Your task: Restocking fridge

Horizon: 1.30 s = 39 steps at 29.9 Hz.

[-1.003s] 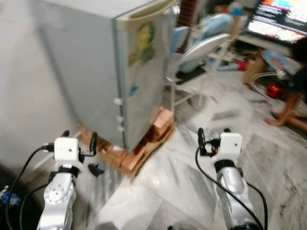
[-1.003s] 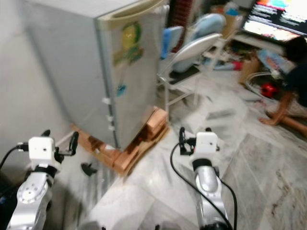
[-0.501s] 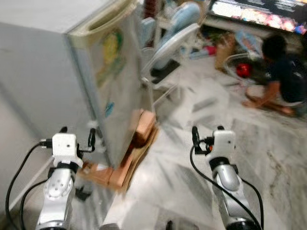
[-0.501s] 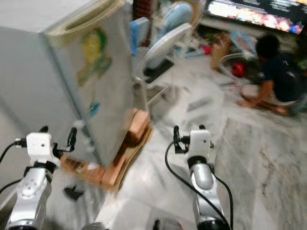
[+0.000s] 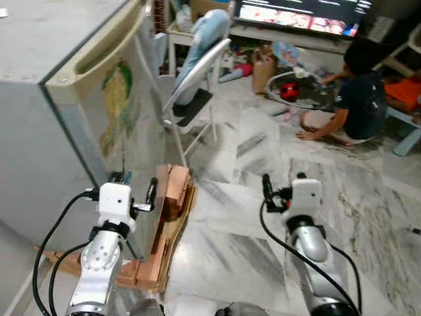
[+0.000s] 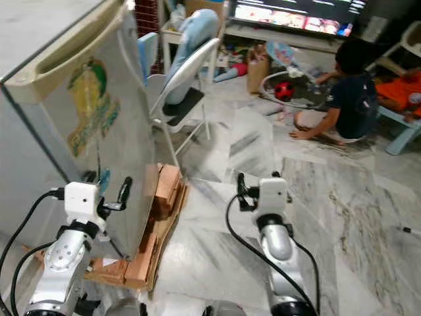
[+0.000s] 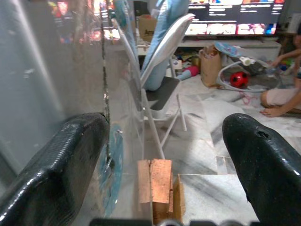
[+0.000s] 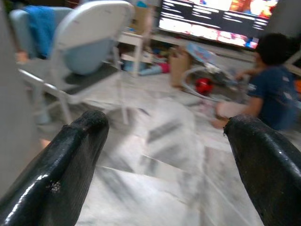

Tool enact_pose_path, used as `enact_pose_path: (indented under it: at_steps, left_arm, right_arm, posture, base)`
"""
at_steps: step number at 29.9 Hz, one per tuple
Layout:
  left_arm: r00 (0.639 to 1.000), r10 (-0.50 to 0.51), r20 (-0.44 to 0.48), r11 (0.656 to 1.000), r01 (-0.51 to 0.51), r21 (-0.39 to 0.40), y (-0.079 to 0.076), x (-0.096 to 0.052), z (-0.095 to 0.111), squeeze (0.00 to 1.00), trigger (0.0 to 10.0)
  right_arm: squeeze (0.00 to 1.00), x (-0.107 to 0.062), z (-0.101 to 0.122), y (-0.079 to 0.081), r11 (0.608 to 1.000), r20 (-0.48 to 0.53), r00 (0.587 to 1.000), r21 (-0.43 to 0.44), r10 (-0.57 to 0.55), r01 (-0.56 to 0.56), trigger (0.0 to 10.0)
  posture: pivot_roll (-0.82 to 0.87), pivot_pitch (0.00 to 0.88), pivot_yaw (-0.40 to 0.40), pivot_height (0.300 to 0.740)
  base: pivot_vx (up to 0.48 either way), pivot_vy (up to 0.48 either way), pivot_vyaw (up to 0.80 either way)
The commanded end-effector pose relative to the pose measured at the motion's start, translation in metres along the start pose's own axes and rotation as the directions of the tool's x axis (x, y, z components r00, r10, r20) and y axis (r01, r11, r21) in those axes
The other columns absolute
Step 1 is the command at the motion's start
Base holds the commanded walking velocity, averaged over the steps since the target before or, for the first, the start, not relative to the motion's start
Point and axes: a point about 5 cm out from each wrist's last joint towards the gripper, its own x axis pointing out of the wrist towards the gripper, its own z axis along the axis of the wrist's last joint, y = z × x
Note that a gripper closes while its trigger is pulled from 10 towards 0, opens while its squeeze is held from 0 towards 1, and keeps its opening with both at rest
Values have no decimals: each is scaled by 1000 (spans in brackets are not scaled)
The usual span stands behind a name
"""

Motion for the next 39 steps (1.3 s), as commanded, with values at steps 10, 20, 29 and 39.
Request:
enact_pose_path:
  at_steps: [10,20,29,39]
  left_arm:
    - [995,-3,-102,1000,6,24,13,-19,-18,0,10000]
    - [993,78,-94,997,-75,32,31,3,-11,0,10000]
    - [997,54,-51,998,-52,47,28,35,2,0,10000]
    - [995,-97,18,995,96,25,8,48,19,0,10000]
  right_arm:
    - [0,2,2,0,1000,1,1000,-1,15,-15,10000]
    - [0,4,2,1,999,-9,999,-12,47,-47,10000]
    - [0,-23,-11,-17,998,-103,993,-20,57,-60,10000]
    - [0,-35,-20,-34,997,-167,985,-54,44,-53,10000]
  posture:
    - [31,0,-74,740]
    - [24,0,-81,740]
    - [-10,8,-74,740]
    - [-17,14,-70,740]
  base:
    - [0,0,0]
    - [0,0,0]
    - [0,0,0]
    - [0,0,0]
